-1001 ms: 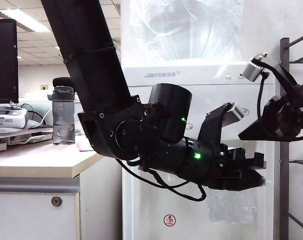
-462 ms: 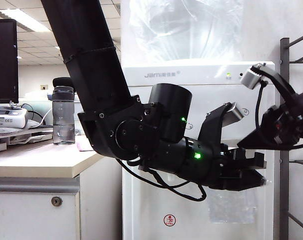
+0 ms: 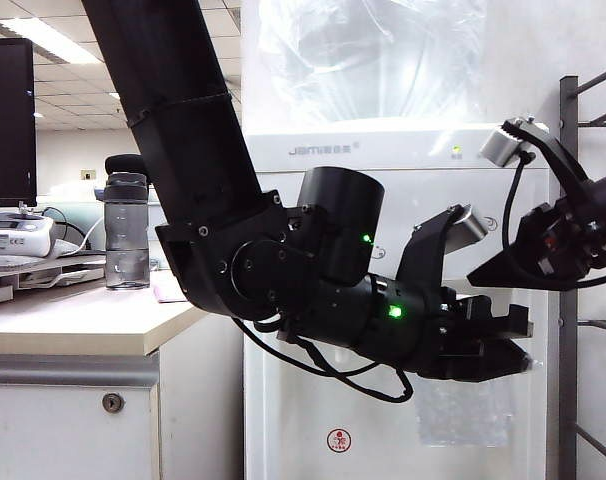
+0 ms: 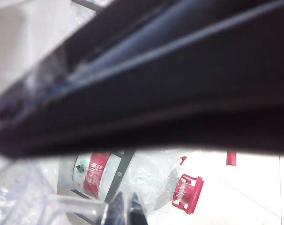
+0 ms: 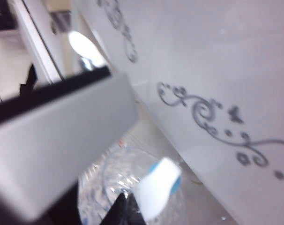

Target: Pick up the plastic mug from the left desk, go to the cold water outlet of the water dispenser, press the vertical switch to get some water, then put the mug back on the desk.

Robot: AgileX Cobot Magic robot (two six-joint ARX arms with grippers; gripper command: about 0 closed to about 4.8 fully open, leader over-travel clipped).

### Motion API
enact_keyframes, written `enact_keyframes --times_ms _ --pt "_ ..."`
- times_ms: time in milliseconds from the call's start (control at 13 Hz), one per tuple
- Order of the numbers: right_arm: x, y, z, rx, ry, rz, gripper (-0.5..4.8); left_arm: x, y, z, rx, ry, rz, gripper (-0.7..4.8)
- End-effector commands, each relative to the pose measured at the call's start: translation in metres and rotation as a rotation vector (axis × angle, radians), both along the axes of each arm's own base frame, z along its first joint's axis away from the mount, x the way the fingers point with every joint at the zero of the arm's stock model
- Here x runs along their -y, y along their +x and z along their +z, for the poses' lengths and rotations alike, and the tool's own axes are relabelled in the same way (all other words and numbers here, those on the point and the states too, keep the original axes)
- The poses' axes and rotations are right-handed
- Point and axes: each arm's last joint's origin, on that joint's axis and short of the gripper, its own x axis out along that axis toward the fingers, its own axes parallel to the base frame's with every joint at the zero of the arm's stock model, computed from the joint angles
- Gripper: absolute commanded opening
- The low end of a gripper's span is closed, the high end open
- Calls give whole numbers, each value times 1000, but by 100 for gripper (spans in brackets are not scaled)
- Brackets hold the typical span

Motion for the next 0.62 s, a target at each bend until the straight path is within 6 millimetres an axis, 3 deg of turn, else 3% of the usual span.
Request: enact_keyframes --times_ms 77,616 --pt "-1 1 3 16 8 -1 -6 2 1 11 58 -52 -12 -6" --pt "-2 9 -11 -62 37 -19 -6 2 1 10 57 -52 -12 -6"
